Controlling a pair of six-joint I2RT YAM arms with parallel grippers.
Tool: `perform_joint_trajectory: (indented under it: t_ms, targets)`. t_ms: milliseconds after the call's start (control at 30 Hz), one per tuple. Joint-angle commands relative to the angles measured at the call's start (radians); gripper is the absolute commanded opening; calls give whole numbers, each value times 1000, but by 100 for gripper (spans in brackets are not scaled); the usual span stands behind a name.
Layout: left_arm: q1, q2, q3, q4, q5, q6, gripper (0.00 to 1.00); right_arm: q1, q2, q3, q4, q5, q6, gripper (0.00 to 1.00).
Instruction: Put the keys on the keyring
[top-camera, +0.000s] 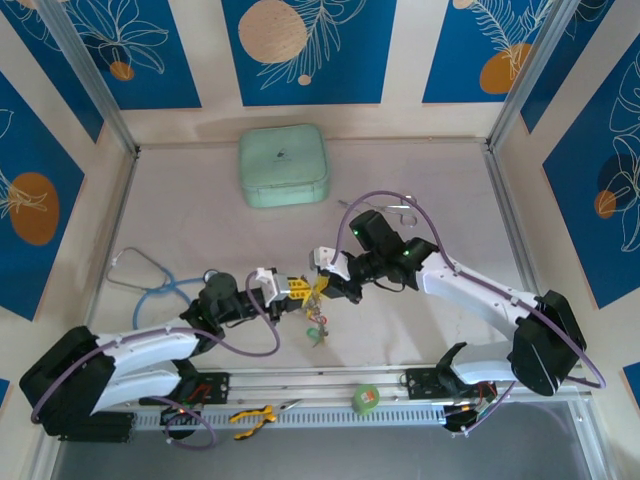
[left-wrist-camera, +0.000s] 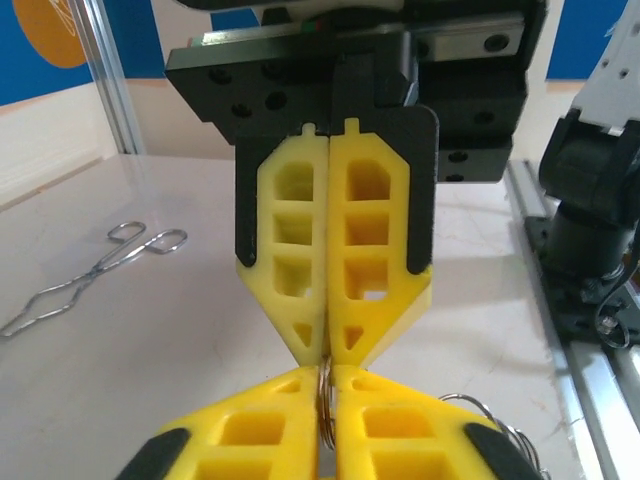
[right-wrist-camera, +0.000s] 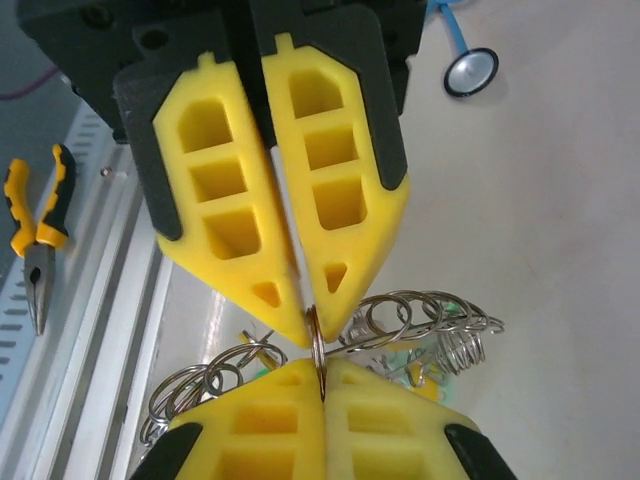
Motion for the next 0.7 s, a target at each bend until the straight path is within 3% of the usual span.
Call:
perform_joint_trajectory:
  t_ms: [0,500,667]
  targets:
    - [-5,-36,55,-203,-2,100,8,33,17,85,-112,89,-77,0]
    - [-4,-31,89,-270,8,129,13,103,63,186,-167,141,-114,0]
    - [-4,-25,90,-275,16,132,4,104,53,180,-147,126,-106,0]
